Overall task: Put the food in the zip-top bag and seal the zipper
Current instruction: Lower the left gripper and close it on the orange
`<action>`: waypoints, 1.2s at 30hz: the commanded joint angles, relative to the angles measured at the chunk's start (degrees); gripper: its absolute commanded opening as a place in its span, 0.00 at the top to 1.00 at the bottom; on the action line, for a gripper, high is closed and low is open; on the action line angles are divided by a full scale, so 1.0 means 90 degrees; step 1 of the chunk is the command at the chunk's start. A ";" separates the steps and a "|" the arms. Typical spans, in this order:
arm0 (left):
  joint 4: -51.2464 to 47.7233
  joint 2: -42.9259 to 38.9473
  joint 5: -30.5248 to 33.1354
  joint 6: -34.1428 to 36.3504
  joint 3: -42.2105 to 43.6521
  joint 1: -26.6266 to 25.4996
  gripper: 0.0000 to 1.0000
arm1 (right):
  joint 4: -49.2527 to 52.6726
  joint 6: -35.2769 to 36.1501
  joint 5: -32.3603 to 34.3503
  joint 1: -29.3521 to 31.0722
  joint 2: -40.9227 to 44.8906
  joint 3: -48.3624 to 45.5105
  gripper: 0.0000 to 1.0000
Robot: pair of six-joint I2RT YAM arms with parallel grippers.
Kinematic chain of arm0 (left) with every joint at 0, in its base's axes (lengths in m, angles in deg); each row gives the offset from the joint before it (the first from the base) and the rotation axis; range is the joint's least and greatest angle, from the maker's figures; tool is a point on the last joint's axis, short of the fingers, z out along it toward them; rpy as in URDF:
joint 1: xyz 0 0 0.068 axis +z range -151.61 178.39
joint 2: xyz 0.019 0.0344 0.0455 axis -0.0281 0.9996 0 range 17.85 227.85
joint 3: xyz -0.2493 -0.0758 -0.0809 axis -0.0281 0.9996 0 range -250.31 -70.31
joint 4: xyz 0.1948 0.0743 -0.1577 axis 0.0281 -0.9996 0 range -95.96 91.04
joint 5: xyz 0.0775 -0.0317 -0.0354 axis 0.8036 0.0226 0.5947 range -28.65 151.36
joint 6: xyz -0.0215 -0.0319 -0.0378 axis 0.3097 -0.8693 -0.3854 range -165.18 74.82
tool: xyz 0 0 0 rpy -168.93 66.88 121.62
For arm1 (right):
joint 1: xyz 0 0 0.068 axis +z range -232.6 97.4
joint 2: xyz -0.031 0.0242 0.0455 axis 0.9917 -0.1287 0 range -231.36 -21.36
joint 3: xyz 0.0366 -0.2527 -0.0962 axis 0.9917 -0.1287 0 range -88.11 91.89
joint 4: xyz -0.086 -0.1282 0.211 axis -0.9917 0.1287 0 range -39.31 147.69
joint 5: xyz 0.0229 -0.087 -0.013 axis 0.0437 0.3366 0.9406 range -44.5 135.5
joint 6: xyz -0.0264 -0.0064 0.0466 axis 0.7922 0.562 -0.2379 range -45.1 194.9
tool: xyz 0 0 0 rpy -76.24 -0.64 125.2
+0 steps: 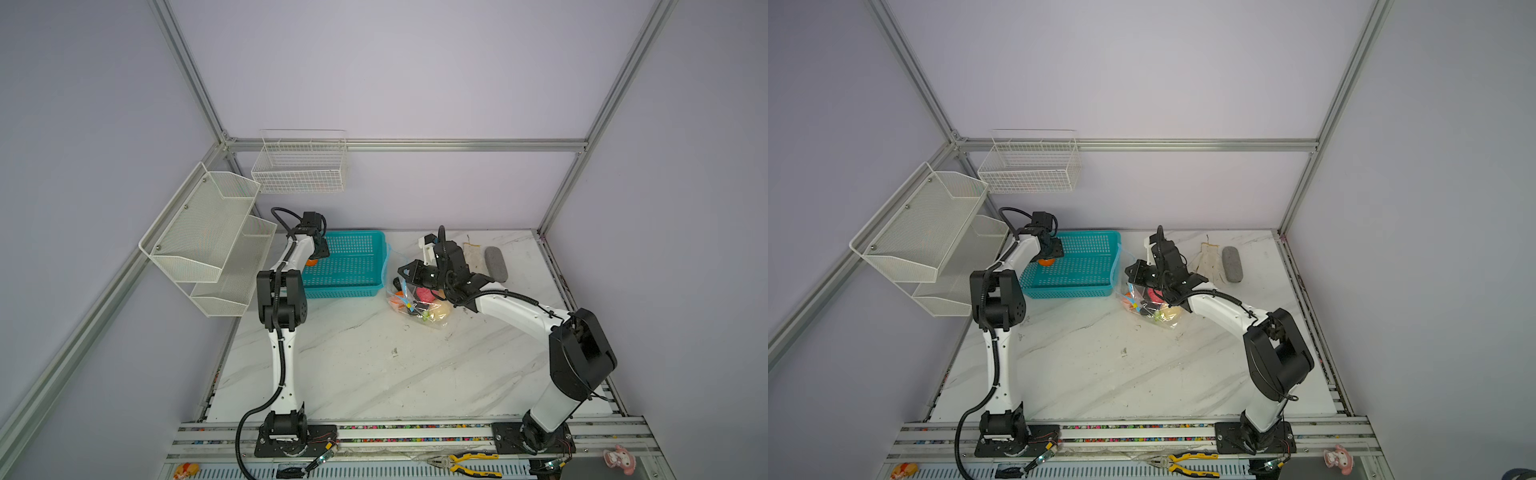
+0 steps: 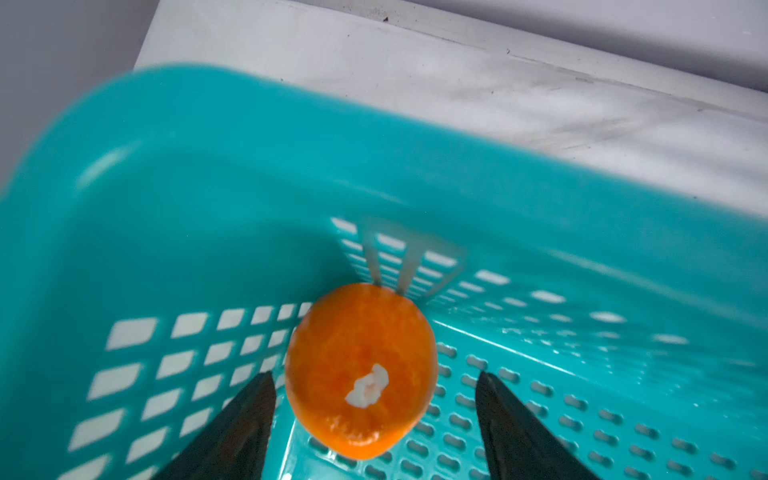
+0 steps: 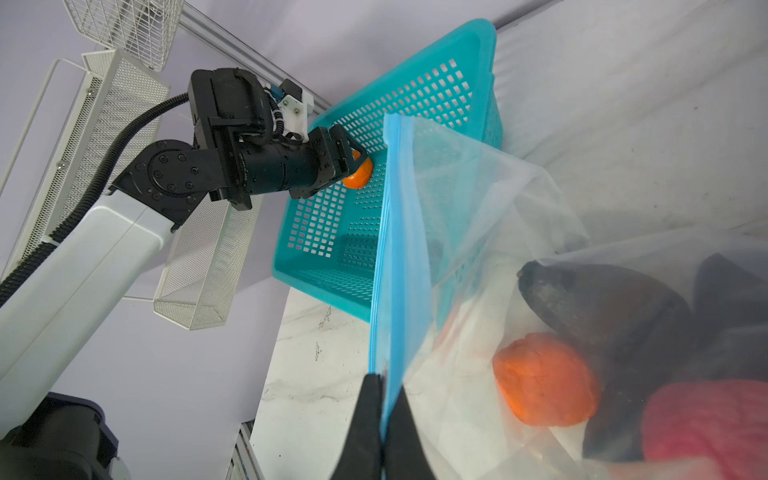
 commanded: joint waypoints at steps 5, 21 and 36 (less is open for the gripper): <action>0.0009 0.0223 -0.0101 -0.0068 -0.0862 0.0118 0.24 | 0.0132 0.0033 0.0124 -0.0028 -0.0059 0.0283 1.00; -0.0007 0.0551 -0.0354 -0.0183 -0.1134 0.0218 0.28 | 0.0158 0.0007 0.0104 -0.0029 -0.0204 0.0377 1.00; -0.0018 -0.0232 -0.1003 -0.0403 -0.0303 0.0200 0.38 | 0.0040 -0.0014 0.0096 -0.0022 -0.0225 0.0303 1.00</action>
